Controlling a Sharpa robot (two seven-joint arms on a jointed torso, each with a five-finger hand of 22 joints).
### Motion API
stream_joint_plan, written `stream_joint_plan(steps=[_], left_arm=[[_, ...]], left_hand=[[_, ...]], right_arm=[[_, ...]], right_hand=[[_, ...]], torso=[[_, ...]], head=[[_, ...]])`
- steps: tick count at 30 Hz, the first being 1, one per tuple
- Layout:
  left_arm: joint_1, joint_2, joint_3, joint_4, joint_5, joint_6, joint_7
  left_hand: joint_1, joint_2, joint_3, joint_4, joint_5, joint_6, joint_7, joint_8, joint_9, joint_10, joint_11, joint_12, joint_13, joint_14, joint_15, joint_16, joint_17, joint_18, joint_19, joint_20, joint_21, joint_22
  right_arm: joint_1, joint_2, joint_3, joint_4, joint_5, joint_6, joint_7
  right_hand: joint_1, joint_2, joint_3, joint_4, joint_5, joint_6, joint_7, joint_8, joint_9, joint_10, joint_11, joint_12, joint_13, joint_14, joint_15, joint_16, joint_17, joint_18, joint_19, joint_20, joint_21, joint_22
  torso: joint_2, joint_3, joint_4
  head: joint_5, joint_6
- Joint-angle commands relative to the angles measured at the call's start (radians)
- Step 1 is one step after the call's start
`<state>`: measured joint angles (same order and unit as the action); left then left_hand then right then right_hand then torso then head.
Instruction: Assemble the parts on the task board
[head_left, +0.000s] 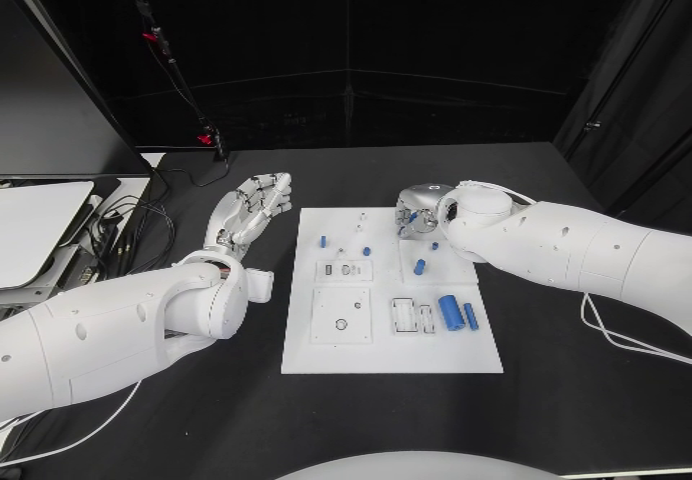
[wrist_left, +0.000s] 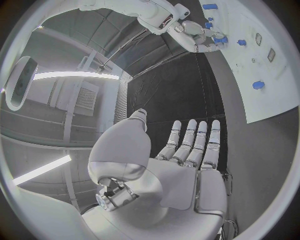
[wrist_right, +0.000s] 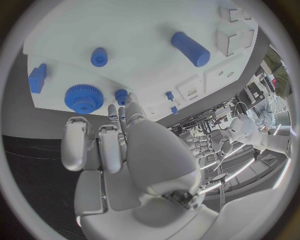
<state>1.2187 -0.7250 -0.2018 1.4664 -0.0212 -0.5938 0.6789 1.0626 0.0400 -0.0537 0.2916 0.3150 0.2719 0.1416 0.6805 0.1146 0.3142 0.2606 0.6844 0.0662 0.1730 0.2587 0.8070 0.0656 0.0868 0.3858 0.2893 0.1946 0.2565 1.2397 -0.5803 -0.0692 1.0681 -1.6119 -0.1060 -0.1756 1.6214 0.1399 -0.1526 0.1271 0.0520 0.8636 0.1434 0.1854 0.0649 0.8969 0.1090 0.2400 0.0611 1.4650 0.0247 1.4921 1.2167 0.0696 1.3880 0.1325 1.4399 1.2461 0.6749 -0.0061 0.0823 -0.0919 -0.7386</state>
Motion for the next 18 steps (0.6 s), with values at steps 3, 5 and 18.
stream_joint_plan(steps=[3,5,18], left_arm=[[0.001,0.001,0.001,0.000,-0.007,0.011,0.293],[0.001,0.001,0.001,-0.001,-0.007,0.011,0.293],[0.001,0.001,0.001,-0.003,-0.007,0.009,0.290]], left_hand=[[-0.001,0.010,-0.003,0.000,0.005,0.000,0.155,0.007,-0.002,0.003,0.001,0.006,-0.001,0.010,0.000,-0.002,-0.001,0.012,0.004,-0.001,0.005,-0.002],[-0.001,0.010,-0.003,0.000,0.005,0.000,0.155,0.007,-0.002,0.003,0.001,0.006,-0.001,0.010,0.000,-0.002,-0.001,0.012,0.004,-0.001,0.005,-0.002],[0.001,0.011,-0.003,0.000,0.006,0.000,0.155,0.007,-0.003,0.003,0.001,0.006,-0.001,0.011,0.000,-0.002,-0.001,0.012,0.004,-0.001,0.005,-0.002]], right_arm=[[0.000,0.004,0.001,-0.003,-0.010,0.013,-0.020],[0.000,0.006,0.001,-0.006,-0.010,0.021,-0.024],[-0.005,0.018,0.001,-0.020,-0.010,0.050,-0.037]], right_hand=[[0.006,0.003,0.008,-0.001,-0.004,0.010,-0.001,-0.006,0.001,0.007,-0.003,-0.005,0.001,0.040,-0.006,-0.006,-0.001,0.003,-0.007,-0.004,-0.006,-0.002],[0.008,0.003,0.010,-0.002,-0.004,0.010,-0.002,-0.008,0.001,0.009,-0.003,-0.005,0.001,0.040,-0.005,-0.007,-0.002,0.003,-0.006,-0.004,-0.006,-0.002],[0.011,0.001,0.018,0.002,-0.004,0.011,-0.010,-0.023,0.000,0.041,0.000,-0.010,0.001,0.041,0.001,-0.008,-0.001,0.003,-0.006,0.001,-0.008,-0.002]], torso=[[0.000,-0.0003,0.0005],[-0.001,-0.0008,0.0010],[-0.001,-0.0012,0.0020]], head=[[0.000,-0.003],[-0.001,-0.004],[-0.001,-0.010]])
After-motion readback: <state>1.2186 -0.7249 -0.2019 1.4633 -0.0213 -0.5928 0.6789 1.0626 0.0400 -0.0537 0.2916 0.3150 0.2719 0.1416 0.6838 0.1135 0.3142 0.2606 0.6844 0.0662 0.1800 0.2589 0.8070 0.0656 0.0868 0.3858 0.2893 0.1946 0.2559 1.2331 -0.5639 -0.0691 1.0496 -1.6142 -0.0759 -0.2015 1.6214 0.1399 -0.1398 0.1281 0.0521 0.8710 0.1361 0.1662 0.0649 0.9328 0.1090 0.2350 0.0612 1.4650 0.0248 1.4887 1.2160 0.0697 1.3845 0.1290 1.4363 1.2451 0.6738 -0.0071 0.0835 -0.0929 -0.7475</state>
